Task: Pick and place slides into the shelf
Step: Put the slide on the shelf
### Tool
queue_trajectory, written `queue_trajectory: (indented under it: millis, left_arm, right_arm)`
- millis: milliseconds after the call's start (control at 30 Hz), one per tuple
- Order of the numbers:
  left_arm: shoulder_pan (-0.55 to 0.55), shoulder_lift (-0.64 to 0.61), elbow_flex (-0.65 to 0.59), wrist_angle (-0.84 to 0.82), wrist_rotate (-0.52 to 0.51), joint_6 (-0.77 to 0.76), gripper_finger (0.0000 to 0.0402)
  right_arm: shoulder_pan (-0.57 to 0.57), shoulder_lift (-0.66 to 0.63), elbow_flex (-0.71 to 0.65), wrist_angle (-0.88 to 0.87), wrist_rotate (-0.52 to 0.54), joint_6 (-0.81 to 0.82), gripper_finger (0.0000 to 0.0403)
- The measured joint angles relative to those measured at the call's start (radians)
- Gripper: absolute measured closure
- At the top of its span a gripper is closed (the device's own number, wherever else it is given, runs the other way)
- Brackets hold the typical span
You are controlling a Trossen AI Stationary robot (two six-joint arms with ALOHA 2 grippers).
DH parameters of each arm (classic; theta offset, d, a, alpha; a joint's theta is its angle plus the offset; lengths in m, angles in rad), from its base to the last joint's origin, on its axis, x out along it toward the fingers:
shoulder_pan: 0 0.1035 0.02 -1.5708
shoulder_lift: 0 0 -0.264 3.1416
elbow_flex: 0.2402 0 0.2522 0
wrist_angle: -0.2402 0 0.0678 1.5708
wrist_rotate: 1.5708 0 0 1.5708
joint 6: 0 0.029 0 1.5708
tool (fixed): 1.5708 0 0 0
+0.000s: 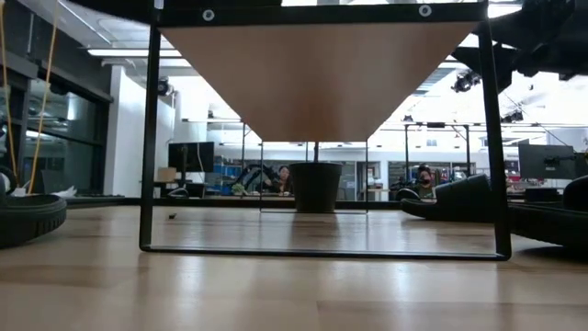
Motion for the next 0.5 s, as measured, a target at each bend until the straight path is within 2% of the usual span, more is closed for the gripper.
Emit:
queue_trajectory:
  millis: [167, 367, 500]
  left_arm:
    - [-0.016, 0.000, 0.036, 0.007, 0.001, -0.036, 0.0369]
    - [-0.014, 0.002, 0.043, 0.006, 0.003, -0.076, 0.0369]
    - [-0.014, 0.020, 0.043, 0.006, 0.038, -0.099, 0.0369]
  right_arm:
    - [0.001, 0.128, 0.097, -0.005, 0.000, -0.078, 0.0171]
    - [0.001, 0.342, 0.232, -0.020, -0.001, -0.149, 0.0171]
    - [0.001, 0.479, 0.327, -0.019, -0.042, -0.203, 0.0171]
